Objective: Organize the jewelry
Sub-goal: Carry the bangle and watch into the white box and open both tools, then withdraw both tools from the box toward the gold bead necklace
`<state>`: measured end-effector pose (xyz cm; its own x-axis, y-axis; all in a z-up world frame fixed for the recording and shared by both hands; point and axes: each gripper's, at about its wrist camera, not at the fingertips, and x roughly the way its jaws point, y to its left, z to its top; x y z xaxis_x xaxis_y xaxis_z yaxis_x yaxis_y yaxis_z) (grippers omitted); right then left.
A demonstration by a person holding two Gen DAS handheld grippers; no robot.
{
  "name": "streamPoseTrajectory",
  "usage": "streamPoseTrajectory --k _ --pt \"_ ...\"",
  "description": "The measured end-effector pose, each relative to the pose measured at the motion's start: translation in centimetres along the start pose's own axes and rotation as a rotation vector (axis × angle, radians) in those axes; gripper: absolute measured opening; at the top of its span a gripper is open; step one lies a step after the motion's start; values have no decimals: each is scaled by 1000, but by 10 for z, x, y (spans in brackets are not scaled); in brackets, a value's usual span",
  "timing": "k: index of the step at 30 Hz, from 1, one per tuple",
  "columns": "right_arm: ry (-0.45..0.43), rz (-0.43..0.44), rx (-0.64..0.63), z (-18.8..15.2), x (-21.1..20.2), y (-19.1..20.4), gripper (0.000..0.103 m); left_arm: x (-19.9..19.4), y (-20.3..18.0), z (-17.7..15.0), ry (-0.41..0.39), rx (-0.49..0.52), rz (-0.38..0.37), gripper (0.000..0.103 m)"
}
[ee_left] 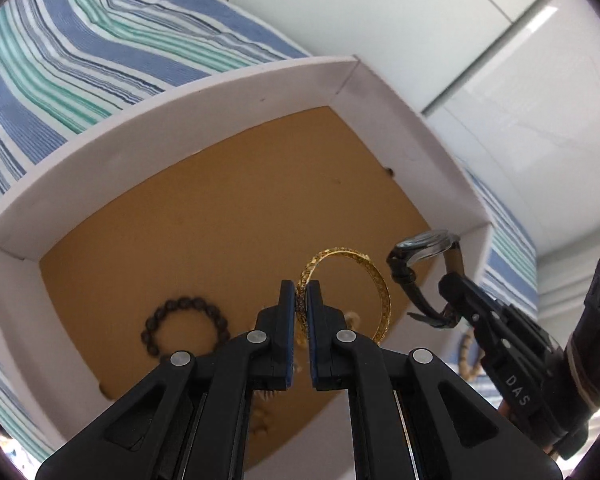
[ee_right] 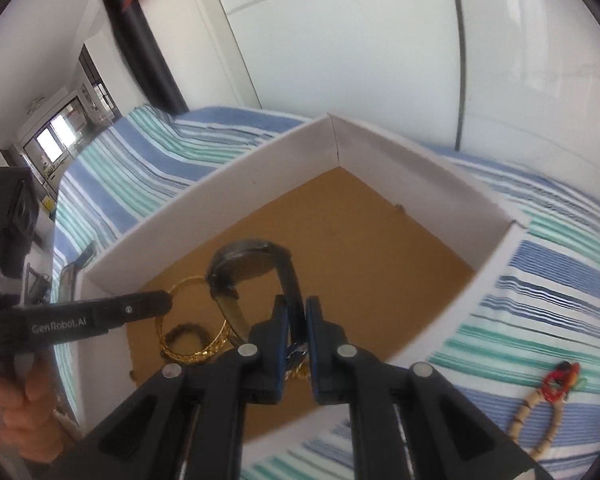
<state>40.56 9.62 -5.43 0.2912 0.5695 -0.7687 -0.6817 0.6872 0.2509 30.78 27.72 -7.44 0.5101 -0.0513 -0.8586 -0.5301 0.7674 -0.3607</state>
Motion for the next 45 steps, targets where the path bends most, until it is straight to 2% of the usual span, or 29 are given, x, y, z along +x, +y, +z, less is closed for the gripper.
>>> streamPoseTrajectory --k 5,7,9,10,11,16,19,22,26,29,33,37,45 --pt "60 -40 8 4 41 -8 9 34 5 9 23 -19 65 5" --pt "70 -55 7 4 46 -9 14 47 6 9 38 -12 108 6" --pt "52 -61 14 5 43 -10 24 52 9 6 50 -15 149 24" --pt "40 -60 22 4 38 -12 34 52 11 6 48 -15 148 41" --pt "24 -58 29 4 31 -14 35 47 10 2 36 -9 148 52" --pt "-58 -89 37 -12 -21 -19 35 10 -11 -22 -23 88 120 65" --pt "-80 -135 41 -45 -53 -24 37 -22 -36 -57 -63 201 80 73" --pt "-74 -165 64 -97 -82 -32 37 -42 -61 -96 -72 332 47 75" --pt "-56 -231 138 -176 -118 -50 37 -51 -90 -167 -26 503 -22 76" --pt "-40 -303 239 -234 -147 -69 37 -40 -102 -210 27 573 -55 76" --pt "-24 -370 349 -287 -179 -91 37 -21 -105 -253 89 590 -59 76" --pt "-22 -390 416 -312 -191 -105 37 -5 -108 -277 156 602 -33 76" --pt "-23 -329 411 -309 -175 -103 37 -7 -118 -279 115 634 -3 76"
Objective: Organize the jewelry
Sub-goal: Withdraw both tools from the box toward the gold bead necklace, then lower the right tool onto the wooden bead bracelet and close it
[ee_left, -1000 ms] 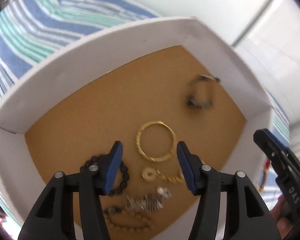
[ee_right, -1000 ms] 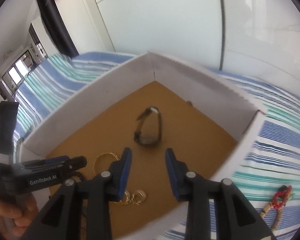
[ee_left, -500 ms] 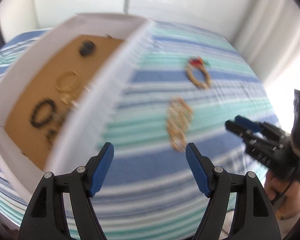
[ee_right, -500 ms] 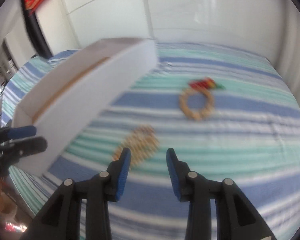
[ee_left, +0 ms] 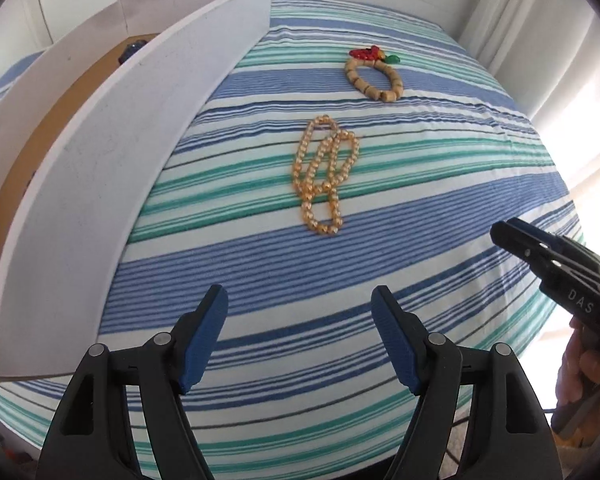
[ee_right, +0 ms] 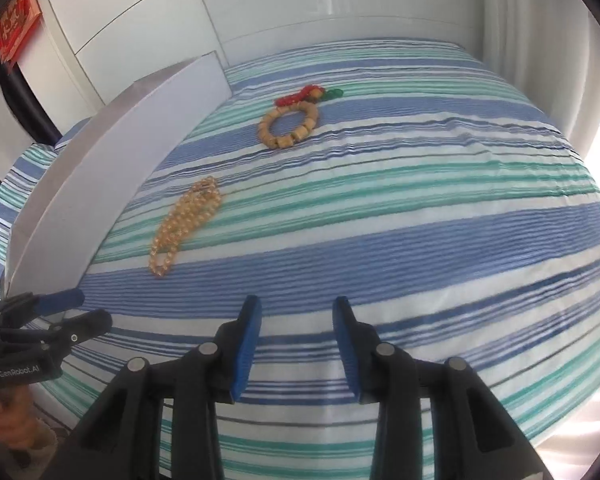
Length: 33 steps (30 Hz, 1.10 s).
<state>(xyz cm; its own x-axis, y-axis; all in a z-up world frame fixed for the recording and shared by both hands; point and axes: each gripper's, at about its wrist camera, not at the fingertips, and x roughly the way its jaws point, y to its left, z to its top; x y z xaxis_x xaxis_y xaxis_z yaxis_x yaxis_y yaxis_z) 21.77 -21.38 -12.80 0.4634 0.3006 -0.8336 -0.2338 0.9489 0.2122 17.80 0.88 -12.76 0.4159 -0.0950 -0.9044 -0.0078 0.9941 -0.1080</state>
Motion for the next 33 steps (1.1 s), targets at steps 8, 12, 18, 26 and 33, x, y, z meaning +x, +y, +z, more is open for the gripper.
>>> streamPoseTrajectory --k 8,12,18,26,33 --pt "24 54 -46 23 14 15 37 14 3 19 6 -8 16 76" --pt "35 61 -39 41 20 8 37 21 4 32 7 -11 18 76" --pt "20 30 -44 94 39 -10 37 32 9 57 8 -25 27 76" --pt "33 8 -29 150 93 -14 37 59 7 79 31 -37 18 76" --pt "22 -87 -100 168 143 -2 37 71 0 84 46 -9 38 76"
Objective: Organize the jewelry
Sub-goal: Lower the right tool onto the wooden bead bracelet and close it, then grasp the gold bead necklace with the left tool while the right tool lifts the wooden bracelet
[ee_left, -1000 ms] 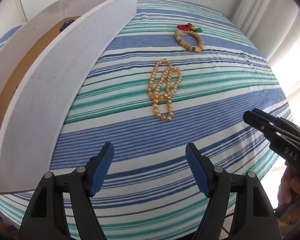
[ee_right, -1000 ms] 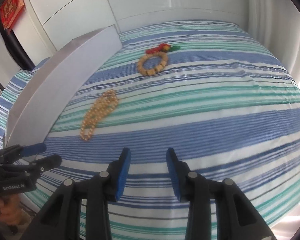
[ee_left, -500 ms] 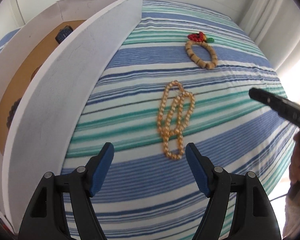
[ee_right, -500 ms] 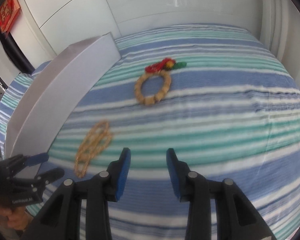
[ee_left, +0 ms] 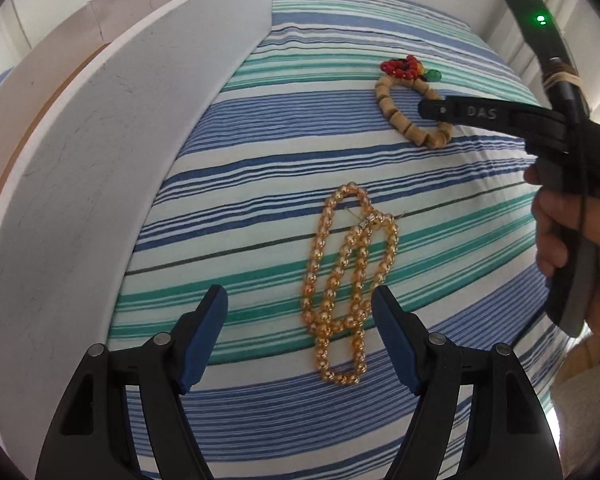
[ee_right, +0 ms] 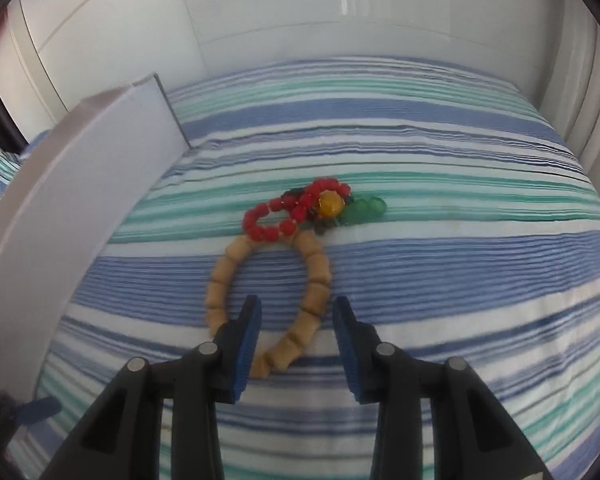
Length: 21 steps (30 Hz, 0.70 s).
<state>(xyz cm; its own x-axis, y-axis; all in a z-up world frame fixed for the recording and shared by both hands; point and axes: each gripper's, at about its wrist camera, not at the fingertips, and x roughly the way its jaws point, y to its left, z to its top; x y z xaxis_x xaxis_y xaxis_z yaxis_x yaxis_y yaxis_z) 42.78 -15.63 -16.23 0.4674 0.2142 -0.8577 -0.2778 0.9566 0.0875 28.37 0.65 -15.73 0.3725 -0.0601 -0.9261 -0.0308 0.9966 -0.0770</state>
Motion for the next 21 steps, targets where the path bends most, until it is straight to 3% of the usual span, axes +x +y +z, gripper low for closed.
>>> streamPoseTrajectory --k 1,2,6,15,21 --pt "-10 -19 -28 -1 -2 3 32 0 1 -1 0 1 2 76" --pt "4 -32 -61 -4 -3 8 19 -1 3 -2 1 2 7 76" --pt "35 -4 -72 -30 -22 8 18 -6 12 -9 -1 -2 16 76" --pt "87 -10 15 -123 -89 -25 18 -10 21 -35 34 18 12 76" --pt "12 -2 45 -128 -117 -30 21 -8 1 -31 26 87 3 81"
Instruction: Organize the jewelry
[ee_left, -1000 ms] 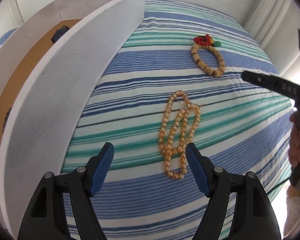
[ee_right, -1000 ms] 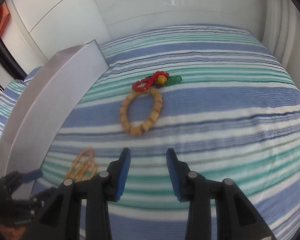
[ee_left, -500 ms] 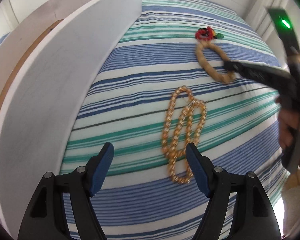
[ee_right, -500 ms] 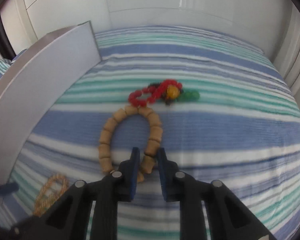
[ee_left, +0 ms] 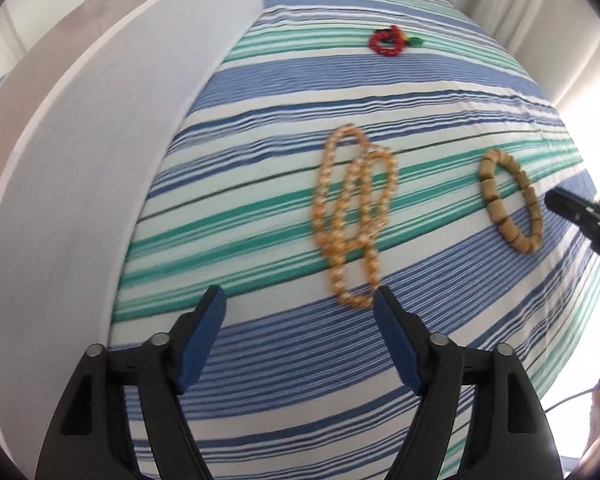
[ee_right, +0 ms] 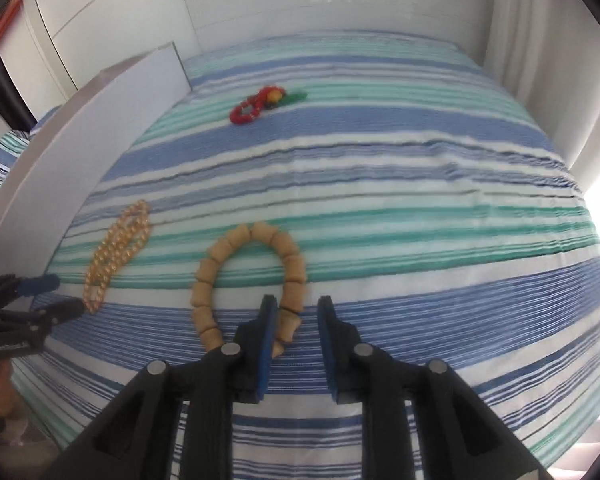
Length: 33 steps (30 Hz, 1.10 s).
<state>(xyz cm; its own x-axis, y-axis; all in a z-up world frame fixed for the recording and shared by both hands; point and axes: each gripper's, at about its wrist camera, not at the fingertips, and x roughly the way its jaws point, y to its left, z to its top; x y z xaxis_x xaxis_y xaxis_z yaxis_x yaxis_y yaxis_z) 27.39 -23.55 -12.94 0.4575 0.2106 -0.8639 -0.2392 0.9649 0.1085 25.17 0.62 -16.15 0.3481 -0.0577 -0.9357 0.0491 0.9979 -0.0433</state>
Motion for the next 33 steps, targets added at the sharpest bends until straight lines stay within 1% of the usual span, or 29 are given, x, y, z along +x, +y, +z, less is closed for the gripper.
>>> streamPoseTrajectory --k 3,4,5,7,9,12,13,14,15,16,17,18,19,20,22,24,26,29,33 --pt "7 90 -61 2 -3 20 22 5 -11 6 -9 32 17 82" --pt "18 116 -88 2 1 28 23 8 -13 8 -7 37 22 82" --pt "30 127 -113 0 4 35 28 12 -15 10 -4 40 33 82" --pt "48 127 -162 -3 11 49 31 16 -13 11 0 37 51 82" --pt "59 113 -206 -3 21 60 31 18 -12 14 -13 32 62 85" --pt "79 83 -243 -4 37 71 31 20 -11 20 -18 23 59 85" --pt "67 72 -259 -3 39 74 31 21 -11 21 -19 24 58 84" --pt "68 57 -275 -2 40 77 31 20 -11 21 -26 25 58 76" --pt "71 52 -278 -2 40 78 30 18 -10 21 -39 27 60 71" --pt "74 53 -271 -3 40 78 18 15 -10 21 -51 28 55 57" --pt "79 59 -261 -3 39 77 14 13 -9 21 -55 28 49 41" --pt "80 68 -244 -3 36 73 14 12 -8 22 -59 26 43 31" --pt "72 85 -210 -3 30 68 14 9 -6 22 -60 20 31 16" --pt "66 102 -185 -3 24 63 14 7 -4 23 -56 10 12 14" --pt "48 156 -106 -2 9 52 14 0 2 20 -59 -20 -29 14" --pt "27 208 -37 -2 -10 43 14 -13 6 17 -77 -35 -56 14" --pt "9 249 10 -1 -28 36 14 -30 9 13 -92 -53 -108 13" --pt "-15 308 49 3 -52 34 14 -59 11 8 -121 -71 -164 13" --pt "-44 372 56 6 -78 42 14 -99 19 -2 -168 -86 -190 13"
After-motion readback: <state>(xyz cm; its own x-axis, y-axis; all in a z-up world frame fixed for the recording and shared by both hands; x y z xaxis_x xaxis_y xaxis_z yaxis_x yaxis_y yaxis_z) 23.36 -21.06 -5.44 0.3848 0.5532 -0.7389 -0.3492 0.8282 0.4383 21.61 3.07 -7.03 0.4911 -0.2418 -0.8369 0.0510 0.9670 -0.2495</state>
